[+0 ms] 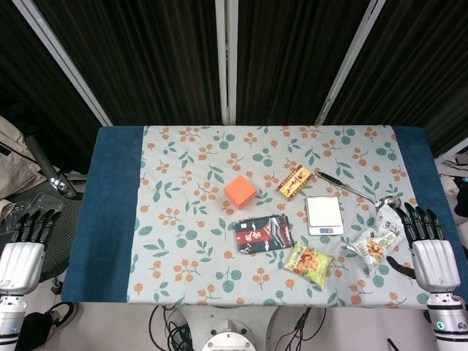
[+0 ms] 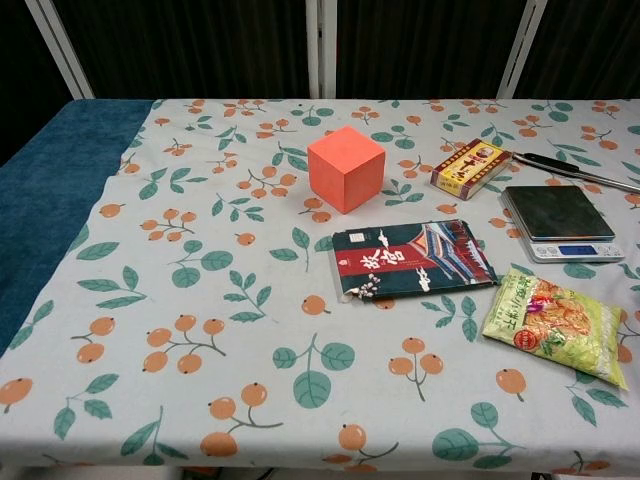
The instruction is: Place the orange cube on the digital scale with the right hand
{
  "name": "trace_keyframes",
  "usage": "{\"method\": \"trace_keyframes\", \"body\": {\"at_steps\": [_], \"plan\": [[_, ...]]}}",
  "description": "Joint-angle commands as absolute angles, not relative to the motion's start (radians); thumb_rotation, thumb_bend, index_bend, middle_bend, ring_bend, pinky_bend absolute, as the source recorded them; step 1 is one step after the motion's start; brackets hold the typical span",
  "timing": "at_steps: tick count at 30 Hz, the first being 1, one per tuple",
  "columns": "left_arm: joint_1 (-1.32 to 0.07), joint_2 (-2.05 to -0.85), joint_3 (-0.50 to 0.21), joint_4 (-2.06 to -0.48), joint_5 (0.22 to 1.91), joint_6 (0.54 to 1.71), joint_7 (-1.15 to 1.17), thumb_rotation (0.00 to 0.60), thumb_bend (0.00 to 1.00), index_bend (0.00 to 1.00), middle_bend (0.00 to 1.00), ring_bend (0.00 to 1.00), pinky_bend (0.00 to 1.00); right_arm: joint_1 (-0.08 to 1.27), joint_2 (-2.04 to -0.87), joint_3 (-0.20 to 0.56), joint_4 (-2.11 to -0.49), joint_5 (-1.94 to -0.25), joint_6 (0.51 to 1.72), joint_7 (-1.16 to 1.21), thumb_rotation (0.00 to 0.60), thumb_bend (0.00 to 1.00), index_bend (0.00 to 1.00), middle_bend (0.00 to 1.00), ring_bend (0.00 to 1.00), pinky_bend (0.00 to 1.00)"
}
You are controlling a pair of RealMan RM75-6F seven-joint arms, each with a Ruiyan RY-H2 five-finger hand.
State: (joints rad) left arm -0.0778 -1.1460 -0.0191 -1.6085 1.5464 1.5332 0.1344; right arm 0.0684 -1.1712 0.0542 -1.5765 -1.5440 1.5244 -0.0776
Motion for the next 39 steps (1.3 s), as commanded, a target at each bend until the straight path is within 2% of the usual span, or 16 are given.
{"method": "trace_keyframes", "body": {"at_steps": [1, 11, 18, 21, 26, 31, 39], "plan": [[-0.077, -1.147, -0.015, -1.61, 1.541, 1.523, 0.12, 0.6, 0.07, 0.07, 0.05, 0.0, 0.0, 0.071, -1.171, 0.055, -1.578, -1.541, 1.517, -0.072, 0.6, 0.02, 0.0, 0.0, 0.0, 0.0], [-0.081, -1.153, -0.014, -1.601, 1.552, 1.518, 0.109, 0.6, 0.07, 0.07, 0.05, 0.0, 0.0, 0.088, -1.155, 0.067, -1.603, -1.53, 1.493, -0.083, 0.6, 0.03, 0.0, 0.0, 0.0, 0.0], [-0.082, -1.157, -0.017, -1.579, 1.551, 1.518, 0.096, 0.6, 0.07, 0.07, 0.05, 0.0, 0.0, 0.184, -1.127, 0.114, -1.657, -1.501, 1.373, -0.176, 0.6, 0.03, 0.0, 0.0, 0.0, 0.0], [-0.077, -1.159, -0.015, -1.572, 1.552, 1.523, 0.087, 0.6, 0.07, 0.07, 0.05, 0.0, 0.0, 0.268, -1.111, 0.162, -1.712, -1.47, 1.28, -0.246, 0.6, 0.03, 0.0, 0.0, 0.0, 0.0], [-0.067, -1.163, -0.011, -1.564, 1.547, 1.53, 0.076, 0.6, 0.07, 0.07, 0.05, 0.0, 0.0, 0.455, -1.121, 0.247, -1.796, -1.335, 1.043, -0.365, 0.6, 0.07, 0.0, 0.0, 0.0, 0.0], [-0.064, -1.168, -0.009, -1.557, 1.546, 1.53, 0.075, 0.6, 0.07, 0.07, 0.05, 0.0, 0.0, 0.653, -1.213, 0.302, -1.77, -1.158, 0.879, -0.569, 0.6, 0.04, 0.0, 0.0, 0.0, 0.0], [-0.056, -1.165, -0.008, -1.552, 1.54, 1.534, 0.066, 0.6, 0.07, 0.07, 0.05, 0.0, 0.0, 0.894, -1.418, 0.29, -1.621, -0.922, 0.788, -0.773, 0.6, 0.03, 0.0, 0.0, 0.0, 0.0]]}}
